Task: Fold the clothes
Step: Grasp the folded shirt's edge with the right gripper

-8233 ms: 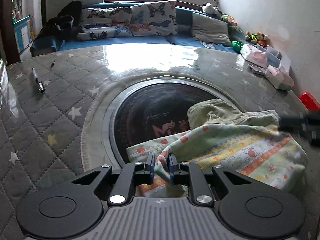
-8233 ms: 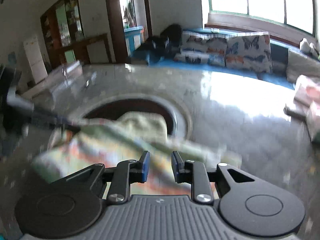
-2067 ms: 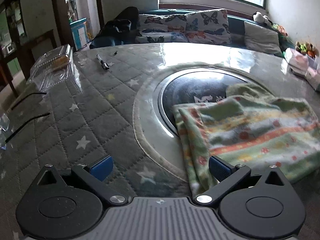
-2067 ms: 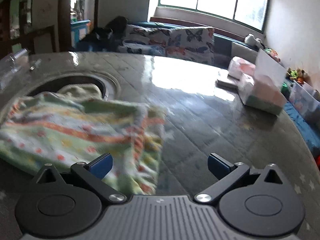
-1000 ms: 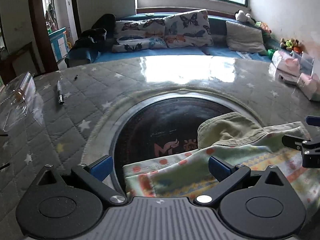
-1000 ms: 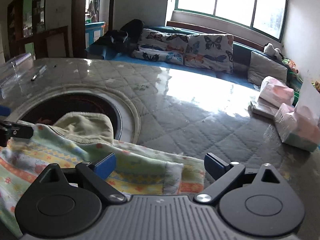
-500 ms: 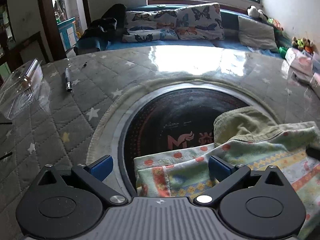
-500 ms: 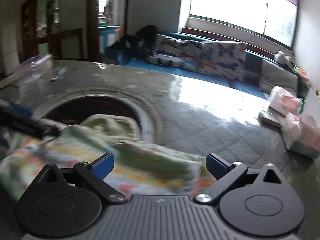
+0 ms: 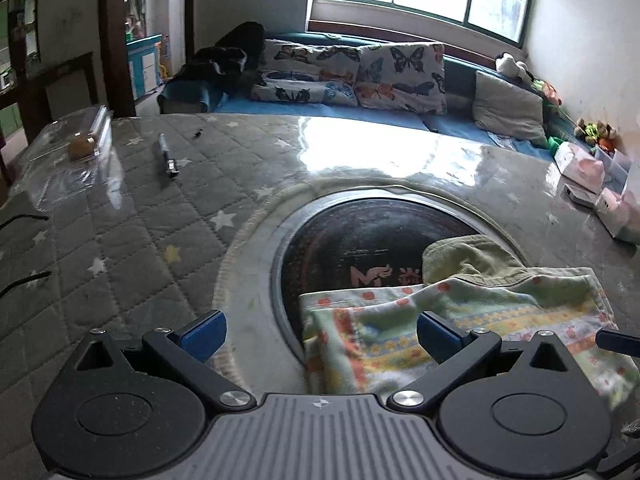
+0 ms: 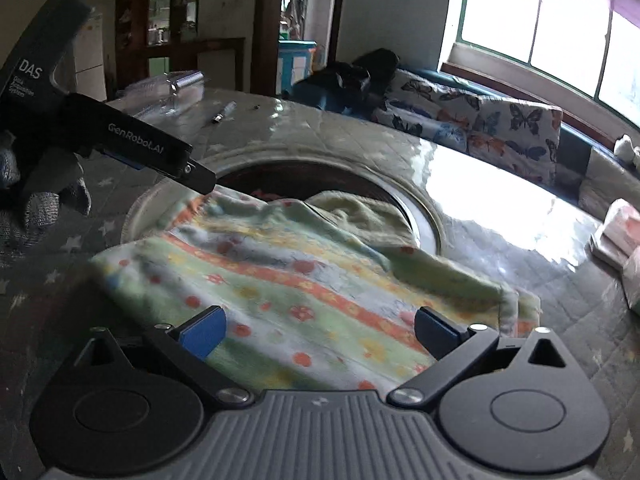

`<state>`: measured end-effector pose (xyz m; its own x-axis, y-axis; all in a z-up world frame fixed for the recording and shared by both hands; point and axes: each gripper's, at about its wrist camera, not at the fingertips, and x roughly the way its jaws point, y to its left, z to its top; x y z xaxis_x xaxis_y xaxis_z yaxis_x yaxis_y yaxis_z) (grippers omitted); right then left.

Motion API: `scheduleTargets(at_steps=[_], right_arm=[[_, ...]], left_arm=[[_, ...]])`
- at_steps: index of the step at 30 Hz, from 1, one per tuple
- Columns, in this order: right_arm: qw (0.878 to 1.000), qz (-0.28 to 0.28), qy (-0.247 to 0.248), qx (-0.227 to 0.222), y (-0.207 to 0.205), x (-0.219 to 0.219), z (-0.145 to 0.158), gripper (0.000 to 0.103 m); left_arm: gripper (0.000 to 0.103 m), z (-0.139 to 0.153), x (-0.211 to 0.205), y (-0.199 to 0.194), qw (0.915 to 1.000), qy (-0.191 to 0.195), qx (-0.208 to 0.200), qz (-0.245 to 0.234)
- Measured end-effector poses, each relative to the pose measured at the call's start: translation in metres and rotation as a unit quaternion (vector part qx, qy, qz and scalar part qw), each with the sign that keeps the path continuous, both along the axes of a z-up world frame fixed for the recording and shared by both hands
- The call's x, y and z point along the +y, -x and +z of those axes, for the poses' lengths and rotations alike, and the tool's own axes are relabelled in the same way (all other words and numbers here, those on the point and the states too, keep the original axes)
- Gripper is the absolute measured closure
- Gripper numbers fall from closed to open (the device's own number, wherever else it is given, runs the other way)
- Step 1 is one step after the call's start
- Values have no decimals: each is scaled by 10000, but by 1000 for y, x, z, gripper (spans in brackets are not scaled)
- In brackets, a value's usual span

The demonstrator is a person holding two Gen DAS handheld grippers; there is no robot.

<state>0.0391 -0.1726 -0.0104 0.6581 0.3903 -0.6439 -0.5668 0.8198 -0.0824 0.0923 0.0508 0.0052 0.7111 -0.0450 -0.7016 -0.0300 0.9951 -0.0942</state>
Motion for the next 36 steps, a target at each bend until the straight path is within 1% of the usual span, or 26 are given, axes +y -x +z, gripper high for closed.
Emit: scheduleTargets(at_steps=[3, 8, 11, 16, 20, 23, 29, 31, 32, 34, 36], right_arm=[[9999, 131, -5, -89, 4, 13, 3, 1], [9993, 344, 133, -3, 5, 36, -10, 1], [9990, 421, 96, -87, 10, 41, -5, 1], [9984, 543, 172, -25, 13, 54, -7, 2], [9982, 570, 165, -28, 18, 61, -6, 4], [9972, 705, 225, -84, 23, 66, -1, 8], [9934, 1107, 293, -106, 36, 78, 5, 13], [9917, 1238, 345, -94, 41, 82, 3, 17], [9909, 1294, 368, -79, 43, 84, 2, 21], [9897, 1373, 396, -46, 46, 88, 1, 23], [9890, 1424, 410, -12, 48, 91, 0, 30]], left_arm=[[0, 0, 8, 4, 9998, 78, 82, 164], [0, -3, 11, 15, 9993, 44, 172, 324], [0, -1, 12, 20, 9991, 28, 179, 388], [0, 1, 12, 22, 9984, -106, 227, 513], [0, 3, 15, 26, 9977, -179, 268, 592], [0, 4, 15, 28, 9974, -230, 267, 624], [0, 4, 18, 28, 9969, -267, 268, 697], [0, 5, 19, 27, 9969, -274, 248, 698], [0, 5, 19, 27, 9969, -272, 247, 697], [0, 4, 18, 28, 9969, -264, 247, 697], [0, 4, 19, 28, 9969, -262, 247, 694]])
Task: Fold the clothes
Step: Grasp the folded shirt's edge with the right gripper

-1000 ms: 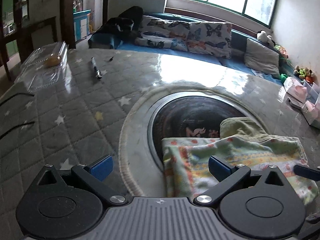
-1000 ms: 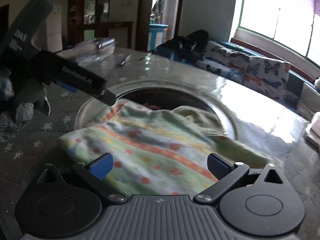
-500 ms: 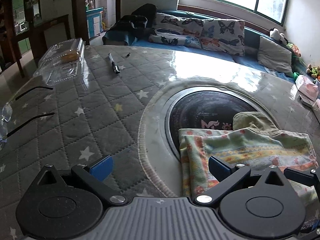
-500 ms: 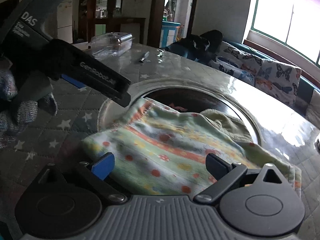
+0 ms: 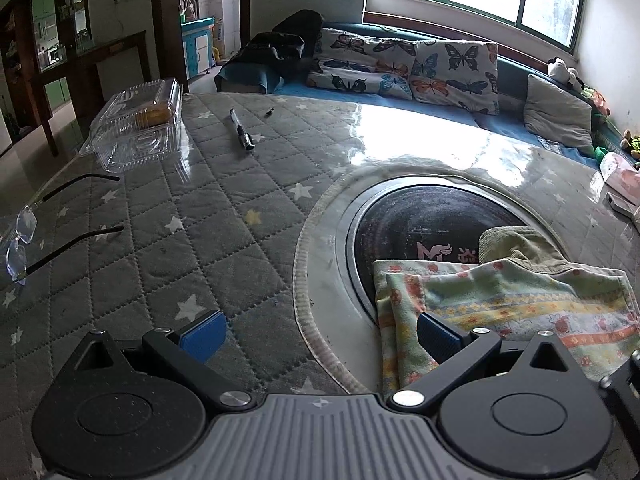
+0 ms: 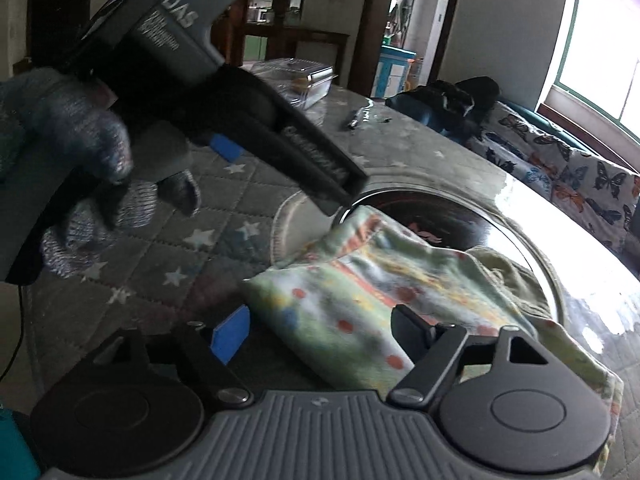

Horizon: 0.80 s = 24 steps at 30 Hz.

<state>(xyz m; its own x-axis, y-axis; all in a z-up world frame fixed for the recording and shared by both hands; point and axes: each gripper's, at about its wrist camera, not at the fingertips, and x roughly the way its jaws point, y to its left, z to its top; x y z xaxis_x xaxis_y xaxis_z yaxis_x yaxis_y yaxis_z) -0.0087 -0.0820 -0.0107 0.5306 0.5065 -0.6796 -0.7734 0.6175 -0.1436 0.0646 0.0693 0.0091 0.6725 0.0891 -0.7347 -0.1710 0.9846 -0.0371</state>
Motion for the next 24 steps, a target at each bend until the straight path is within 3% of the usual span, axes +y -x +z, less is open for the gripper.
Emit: scheduleTargets(at_steps=[15, 24], right_arm=[[9998, 183, 94, 82, 1, 13, -7, 57], [9997, 211, 102, 27, 1, 14, -10, 58]], left_arm=[[0, -3, -6, -3, 10000, -30, 88, -7], [0, -6, -9, -6, 9999, -50, 163, -3]])
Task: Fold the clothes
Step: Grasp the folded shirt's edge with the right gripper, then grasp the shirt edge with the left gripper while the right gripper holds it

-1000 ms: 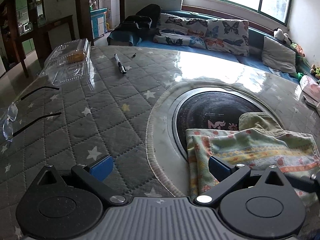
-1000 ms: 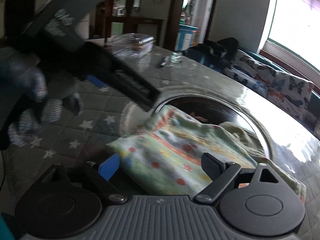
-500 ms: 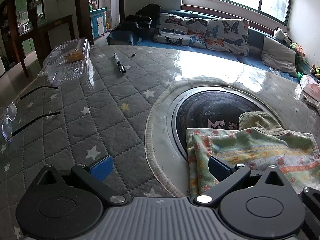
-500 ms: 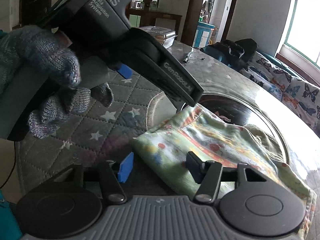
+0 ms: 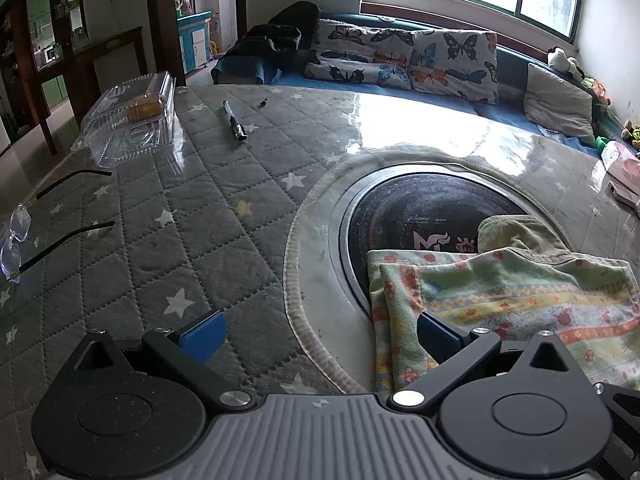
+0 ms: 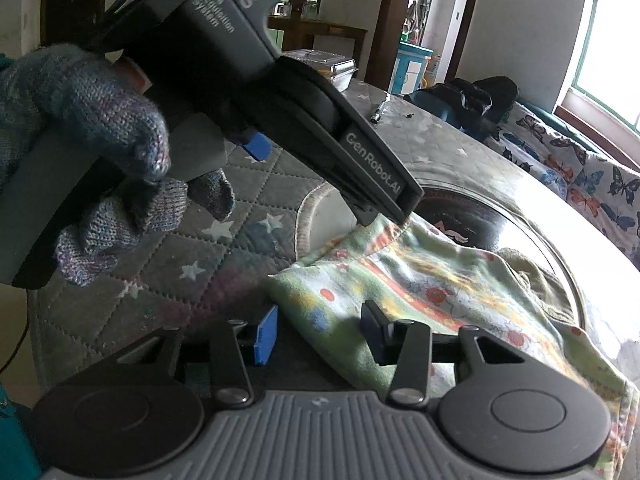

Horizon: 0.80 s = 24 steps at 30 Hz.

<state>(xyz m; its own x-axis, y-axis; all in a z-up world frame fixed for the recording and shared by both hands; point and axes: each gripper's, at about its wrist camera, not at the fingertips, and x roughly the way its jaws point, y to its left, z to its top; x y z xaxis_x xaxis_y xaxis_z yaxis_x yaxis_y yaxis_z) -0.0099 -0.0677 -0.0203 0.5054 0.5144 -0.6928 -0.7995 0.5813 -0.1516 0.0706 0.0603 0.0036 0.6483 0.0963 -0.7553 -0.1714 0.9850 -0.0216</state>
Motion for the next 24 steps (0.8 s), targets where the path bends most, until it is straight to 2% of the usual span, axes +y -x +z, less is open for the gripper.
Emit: scheduleTargets(at_steps=[4, 10, 16, 20, 24], right_arm=[[10000, 12, -2, -47, 0, 1, -2, 61], [9997, -53, -211, 111, -6, -4, 1, 77], [9976, -162, -564, 355, -13, -15, 9, 86], [9955, -246, -807, 425, -16, -23, 17, 89], [9933, -321, -1017, 447, -20, -30, 25, 90]], left_arm=[[0, -1, -1, -1, 10000, 14, 33, 0], [0, -3, 3, -3, 9997, 196, 146, 30], [0, -5, 20, -5, 9943, 994, 310, 217], [0, -8, 32, -3, 9832, 1716, 399, 475], [0, -8, 34, -1, 9720, 2245, 419, 550]])
